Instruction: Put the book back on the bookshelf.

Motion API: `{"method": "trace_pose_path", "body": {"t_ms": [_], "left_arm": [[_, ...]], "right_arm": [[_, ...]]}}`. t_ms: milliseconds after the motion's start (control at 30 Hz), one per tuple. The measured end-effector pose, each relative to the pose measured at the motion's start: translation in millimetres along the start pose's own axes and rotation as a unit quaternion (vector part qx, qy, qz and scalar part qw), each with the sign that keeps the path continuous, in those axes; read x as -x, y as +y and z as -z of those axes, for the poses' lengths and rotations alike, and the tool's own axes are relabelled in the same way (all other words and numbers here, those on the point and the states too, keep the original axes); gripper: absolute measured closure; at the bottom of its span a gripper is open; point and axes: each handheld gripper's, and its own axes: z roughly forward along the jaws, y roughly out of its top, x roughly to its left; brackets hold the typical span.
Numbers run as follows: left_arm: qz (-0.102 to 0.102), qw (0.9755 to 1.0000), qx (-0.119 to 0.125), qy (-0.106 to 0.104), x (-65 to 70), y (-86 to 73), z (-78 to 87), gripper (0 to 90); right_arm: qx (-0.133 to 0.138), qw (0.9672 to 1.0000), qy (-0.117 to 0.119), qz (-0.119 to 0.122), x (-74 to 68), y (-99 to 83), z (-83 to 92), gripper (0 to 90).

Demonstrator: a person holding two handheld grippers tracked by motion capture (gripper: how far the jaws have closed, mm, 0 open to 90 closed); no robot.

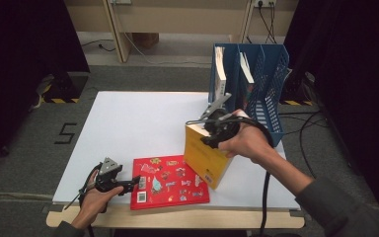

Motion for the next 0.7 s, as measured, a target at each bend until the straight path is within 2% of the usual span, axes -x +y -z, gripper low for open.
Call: {"method": "trace_pose_path", "body": {"t_ms": [33,67,100,133,200,333,400,567,667,700], "left_arm": [[0.000,1.0000,-0.002,0.000,-0.1,0.0,-0.4,14.7],[0.001,1.0000,-0.002,0.000,-0.3,0.0,-0.6,14.7],[0.002,1.0000,-0.002,0.001,-0.6,0.0,-0.9,14.7],[0.007,1.0000,0.000,0.001,-2.2,0.8,-1.0,14.7],[0.012,0.9999,0.004,0.004,-5.1,2.0,0.0,14.7],[0.018,0.9997,0.006,0.013,-12.0,2.2,1.5,14.8],[0.026,0.9994,0.011,0.021,-17.4,2.6,2.8,14.7],[0.042,0.9981,0.016,0.041,-32.8,1.8,5.1,14.8],[0.046,0.9978,0.016,0.046,-36.8,1.5,5.5,14.7],[0.047,0.9976,0.017,0.047,-38.7,1.3,5.5,14.8]], "right_arm": [[0.003,0.9997,-0.012,-0.021,10.0,-12.3,9.4,75.4],[0.003,0.9997,-0.012,-0.021,10.0,-12.3,9.4,75.4],[0.004,0.9989,-0.024,-0.040,17.5,-22.2,16.0,75.4],[0.002,0.9987,-0.029,-0.041,22.0,-27.4,19.3,75.4],[0.001,0.9975,-0.038,-0.060,29.3,-37.6,25.1,75.4],[0.007,0.9951,-0.044,-0.088,43.7,-56.6,31.7,75.4],[0.009,0.9934,-0.043,-0.106,50.2,-65.5,32.3,75.4],[0.018,0.9913,-0.031,-0.127,59.3,-82.5,25.4,75.3],[0.026,0.9904,-0.024,-0.134,62.4,-84.7,25.4,75.3],[0.032,0.9890,-0.016,-0.144,63.9,-86.0,24.6,75.1]]}}
